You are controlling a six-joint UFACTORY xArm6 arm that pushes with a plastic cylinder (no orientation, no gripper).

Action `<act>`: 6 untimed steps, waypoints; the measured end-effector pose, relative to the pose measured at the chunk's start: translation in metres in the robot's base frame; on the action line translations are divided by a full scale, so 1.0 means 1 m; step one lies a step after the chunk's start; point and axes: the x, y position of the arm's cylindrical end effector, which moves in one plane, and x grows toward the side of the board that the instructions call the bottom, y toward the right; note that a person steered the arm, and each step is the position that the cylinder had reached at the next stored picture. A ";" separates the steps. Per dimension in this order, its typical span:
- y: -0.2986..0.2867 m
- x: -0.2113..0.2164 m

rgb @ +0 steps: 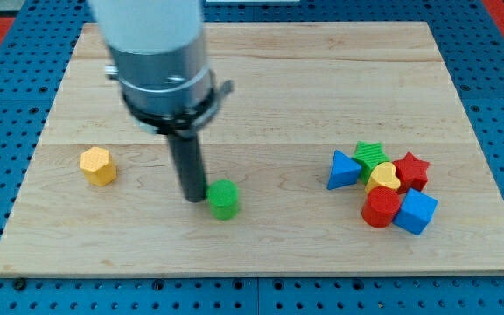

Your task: Slide green circle towards the group of blocks

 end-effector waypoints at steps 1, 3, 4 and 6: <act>0.090 -0.002; 0.050 0.039; 0.120 0.039; -0.013 0.031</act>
